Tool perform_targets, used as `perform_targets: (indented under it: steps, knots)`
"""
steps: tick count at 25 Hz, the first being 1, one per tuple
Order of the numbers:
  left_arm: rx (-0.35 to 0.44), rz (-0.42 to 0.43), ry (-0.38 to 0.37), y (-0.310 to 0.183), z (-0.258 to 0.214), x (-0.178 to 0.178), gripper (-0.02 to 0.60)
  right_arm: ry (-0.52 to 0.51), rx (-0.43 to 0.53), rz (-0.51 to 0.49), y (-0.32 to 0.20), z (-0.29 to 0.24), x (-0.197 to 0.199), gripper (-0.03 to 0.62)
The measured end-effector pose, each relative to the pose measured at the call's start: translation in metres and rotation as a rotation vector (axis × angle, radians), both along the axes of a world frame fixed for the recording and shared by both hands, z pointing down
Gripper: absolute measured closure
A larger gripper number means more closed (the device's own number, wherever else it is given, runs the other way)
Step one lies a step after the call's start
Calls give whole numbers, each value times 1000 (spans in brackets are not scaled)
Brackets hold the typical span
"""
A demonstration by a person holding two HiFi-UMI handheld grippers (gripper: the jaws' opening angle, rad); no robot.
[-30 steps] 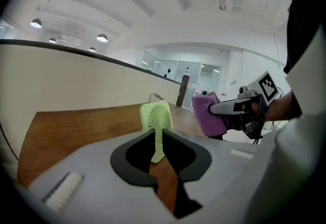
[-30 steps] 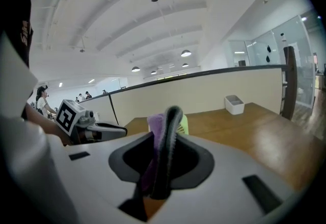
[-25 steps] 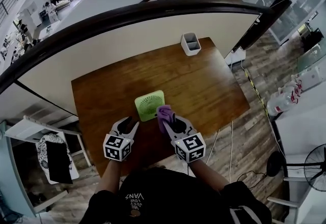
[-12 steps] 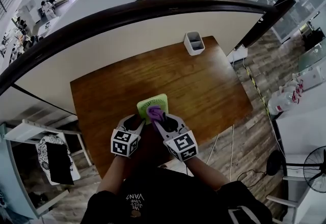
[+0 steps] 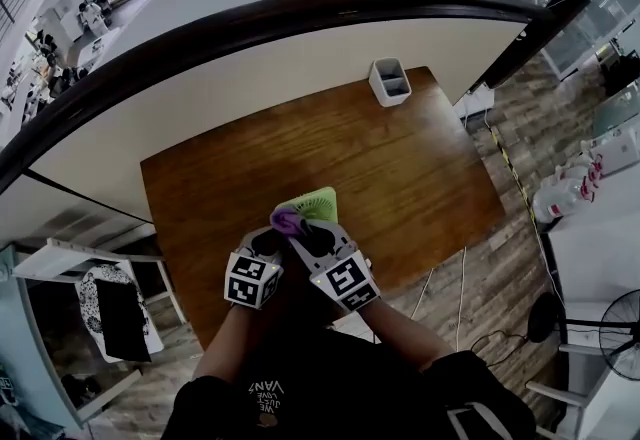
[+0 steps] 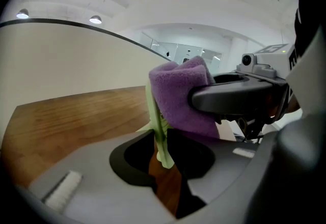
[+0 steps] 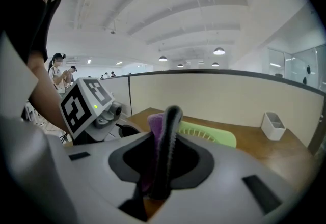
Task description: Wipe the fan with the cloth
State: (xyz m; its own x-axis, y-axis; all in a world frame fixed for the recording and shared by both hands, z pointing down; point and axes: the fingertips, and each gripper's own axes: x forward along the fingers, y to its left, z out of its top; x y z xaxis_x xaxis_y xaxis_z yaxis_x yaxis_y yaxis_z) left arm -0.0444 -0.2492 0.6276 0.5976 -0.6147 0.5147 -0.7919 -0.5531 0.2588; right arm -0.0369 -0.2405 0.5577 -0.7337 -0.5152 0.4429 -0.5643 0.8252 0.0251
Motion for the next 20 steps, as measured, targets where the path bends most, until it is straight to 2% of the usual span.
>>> perform_targets:
  steps: [7, 20]
  knots:
    - [-21, 16, 13, 2, 4, 0, 495, -6, -22, 55, -9, 5, 20, 501]
    - [-20, 36, 12, 1, 6, 0, 500, -21, -63, 327, -36, 12, 104, 502]
